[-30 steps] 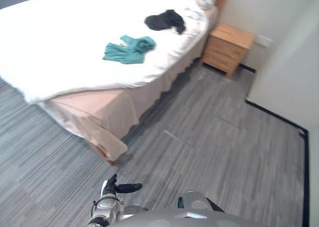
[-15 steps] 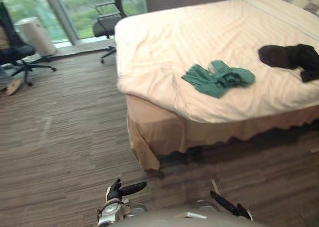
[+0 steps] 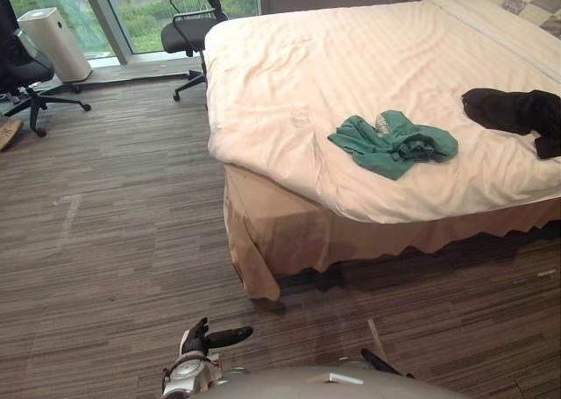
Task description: Tidy up the quilt and then pick up the clothes from the bed and put them into the laundry hamper
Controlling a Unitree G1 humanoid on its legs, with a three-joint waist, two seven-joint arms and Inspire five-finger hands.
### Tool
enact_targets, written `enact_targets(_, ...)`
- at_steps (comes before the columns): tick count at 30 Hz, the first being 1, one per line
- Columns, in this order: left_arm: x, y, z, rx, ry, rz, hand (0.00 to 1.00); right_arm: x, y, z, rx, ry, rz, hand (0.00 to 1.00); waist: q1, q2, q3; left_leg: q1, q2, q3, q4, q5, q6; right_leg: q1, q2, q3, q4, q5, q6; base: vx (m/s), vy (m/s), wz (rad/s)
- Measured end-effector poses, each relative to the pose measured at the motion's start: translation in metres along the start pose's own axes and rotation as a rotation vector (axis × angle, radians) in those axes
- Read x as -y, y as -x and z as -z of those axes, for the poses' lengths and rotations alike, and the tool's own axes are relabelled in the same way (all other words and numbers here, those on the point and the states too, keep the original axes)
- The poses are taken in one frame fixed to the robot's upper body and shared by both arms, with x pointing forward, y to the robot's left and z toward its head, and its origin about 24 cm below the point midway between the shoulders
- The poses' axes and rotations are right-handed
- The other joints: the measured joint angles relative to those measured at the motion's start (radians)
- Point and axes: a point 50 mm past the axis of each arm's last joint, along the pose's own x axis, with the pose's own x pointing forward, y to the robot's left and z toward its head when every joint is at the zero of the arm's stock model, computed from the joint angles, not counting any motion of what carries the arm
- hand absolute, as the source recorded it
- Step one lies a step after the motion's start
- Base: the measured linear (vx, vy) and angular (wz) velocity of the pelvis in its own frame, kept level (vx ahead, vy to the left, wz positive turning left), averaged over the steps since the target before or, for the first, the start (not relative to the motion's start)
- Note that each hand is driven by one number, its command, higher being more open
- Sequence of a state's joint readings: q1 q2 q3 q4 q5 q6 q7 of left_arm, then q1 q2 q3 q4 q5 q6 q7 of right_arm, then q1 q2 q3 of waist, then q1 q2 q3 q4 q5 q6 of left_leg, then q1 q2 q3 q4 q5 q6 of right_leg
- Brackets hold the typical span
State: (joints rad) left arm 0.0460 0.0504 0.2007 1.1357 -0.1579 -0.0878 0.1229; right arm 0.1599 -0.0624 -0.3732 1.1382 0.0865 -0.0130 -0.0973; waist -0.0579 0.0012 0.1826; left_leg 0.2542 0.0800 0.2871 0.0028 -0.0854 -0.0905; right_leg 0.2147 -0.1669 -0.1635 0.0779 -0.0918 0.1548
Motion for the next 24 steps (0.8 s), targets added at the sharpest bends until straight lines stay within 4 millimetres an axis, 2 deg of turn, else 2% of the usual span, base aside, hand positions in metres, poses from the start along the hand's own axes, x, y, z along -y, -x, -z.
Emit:
enact_targets(3, -0.011, 0.001, 0.011, -0.054, 0.225, -0.067, 1.00, 0.001, 0.000, 0.001, -0.008, -0.009, 0.006, 1.00, 0.001, -0.002, -0.001, 0.014, 0.001, 0.002, -0.020, 0.007, -0.003, 0.006, 0.004, -0.001, -0.011, 0.001, 0.001, 0.00, -0.002, -0.02)
enact_targets(4, -0.021, 0.003, 0.019, -0.082, 0.375, -0.127, 1.00, 0.001, 0.000, 0.002, -0.011, -0.015, 0.008, 1.00, 0.000, -0.004, -0.003, 0.018, 0.001, 0.006, -0.027, 0.009, -0.004, 0.006, 0.005, 0.001, -0.012, 0.001, 0.001, 0.00, -0.004, -0.05)
enact_targets(5, -0.025, 0.003, 0.020, -0.086, 0.434, -0.151, 1.00, 0.001, 0.000, 0.003, -0.014, -0.018, 0.009, 1.00, 0.000, -0.005, -0.004, 0.018, 0.001, 0.006, -0.028, 0.009, -0.004, 0.006, 0.005, 0.001, -0.013, 0.001, 0.001, 0.00, -0.004, -0.04)
enact_targets(7, -0.045, 0.005, 0.024, -0.099, 0.702, -0.272, 1.00, 0.003, 0.000, 0.007, -0.032, -0.028, 0.017, 1.00, 0.002, -0.008, -0.007, 0.018, 0.000, 0.009, -0.038, 0.012, -0.003, 0.005, 0.006, 0.002, -0.023, 0.006, 0.001, 0.00, 0.000, 0.00)
enact_targets(9, -0.064, 0.006, 0.021, -0.074, 0.890, -0.360, 1.00, 0.002, 0.001, 0.008, -0.040, -0.034, 0.026, 1.00, 0.003, -0.013, -0.013, 0.017, 0.000, 0.011, -0.045, 0.016, -0.004, 0.004, 0.008, 0.002, -0.033, 0.012, 0.001, 0.00, 0.000, 0.00)
enact_targets(11, -0.084, 0.006, 0.008, 0.004, 1.047, -0.432, 1.00, 0.002, 0.001, 0.010, -0.044, -0.034, 0.037, 1.00, 0.004, -0.017, -0.016, 0.017, 0.000, 0.011, -0.045, 0.016, -0.004, 0.004, 0.008, 0.003, -0.033, 0.013, 0.001, 0.00, 0.000, 0.00)
enact_targets(13, -0.103, 0.008, -0.017, 0.125, 1.143, -0.463, 1.00, 0.001, 0.002, 0.012, -0.049, -0.031, 0.045, 1.00, 0.004, -0.017, -0.021, 0.016, 0.000, 0.010, -0.045, 0.016, -0.004, 0.005, 0.009, 0.002, -0.039, 0.017, 0.000, 0.00, 0.000, 0.00)
enact_targets(14, -0.114, 0.013, -0.047, 0.267, 1.174, -0.467, 1.00, 0.001, 0.002, 0.015, -0.051, -0.012, 0.045, 1.00, 0.010, -0.021, -0.028, 0.014, 0.000, 0.010, -0.045, 0.016, -0.004, 0.006, 0.010, 0.002, -0.048, 0.024, -0.002, 0.00, 0.000, 0.00)
enact_targets(15, -0.118, 0.017, -0.061, 0.335, 1.190, -0.457, 1.00, 0.001, 0.003, 0.017, -0.052, -0.004, 0.045, 1.00, 0.014, -0.023, -0.031, 0.013, 0.000, 0.010, -0.045, 0.016, -0.003, 0.006, 0.010, 0.002, -0.048, 0.025, -0.002, 0.00, 0.000, 0.00)
enact_targets(17, -0.125, 0.034, -0.116, 0.576, 1.141, -0.420, 1.00, 0.002, 0.005, 0.021, -0.055, 0.025, 0.042, 1.00, 0.027, -0.028, -0.037, 0.010, -0.003, 0.009, -0.049, 0.018, -0.001, 0.003, 0.008, 0.002, -0.048, 0.026, -0.003, -0.04, -0.008, 0.00)
enact_targets(18, -0.126, 0.040, -0.129, 0.631, 1.128, -0.409, 1.00, 0.002, 0.005, 0.022, -0.051, 0.024, 0.043, 1.00, 0.027, -0.028, -0.038, 0.011, -0.005, 0.009, -0.054, 0.021, 0.000, 0.001, 0.007, 0.001, -0.048, 0.026, -0.003, -0.04, -0.004, 0.01)
enact_targets(20, -0.122, 0.065, -0.173, 0.831, 1.008, -0.392, 1.00, 0.004, 0.006, 0.023, -0.042, 0.022, 0.043, 1.00, 0.024, -0.024, -0.039, 0.009, -0.014, 0.007, -0.067, 0.030, 0.004, -0.006, 0.001, 0.001, -0.050, 0.026, -0.003, -0.02, 0.000, 0.01)
enact_targets(21, -0.119, 0.071, -0.181, 0.876, 0.951, -0.391, 1.00, 0.004, 0.006, 0.024, -0.043, 0.021, 0.042, 1.00, 0.023, -0.021, -0.041, 0.009, -0.016, 0.007, -0.068, 0.030, 0.005, -0.006, 0.000, 0.001, -0.052, 0.026, -0.003, 0.00, 0.000, 0.00)
enact_targets(23, -0.102, 0.093, -0.210, 1.044, 0.654, -0.399, 1.00, 0.009, 0.007, 0.029, -0.045, -0.003, 0.044, 1.00, 0.023, -0.007, -0.054, 0.011, -0.022, 0.007, -0.077, 0.031, 0.007, -0.004, -0.003, 0.003, -0.063, 0.029, -0.007, 0.00, 0.000, 0.00)
enact_targets(24, -0.098, 0.098, -0.217, 1.081, 0.601, -0.389, 1.00, 0.010, 0.007, 0.029, -0.046, -0.009, 0.043, 1.00, 0.023, -0.005, -0.056, 0.011, -0.023, 0.008, -0.077, 0.031, 0.007, -0.004, -0.004, 0.005, -0.063, 0.029, -0.008, 0.00, 0.000, 0.00)
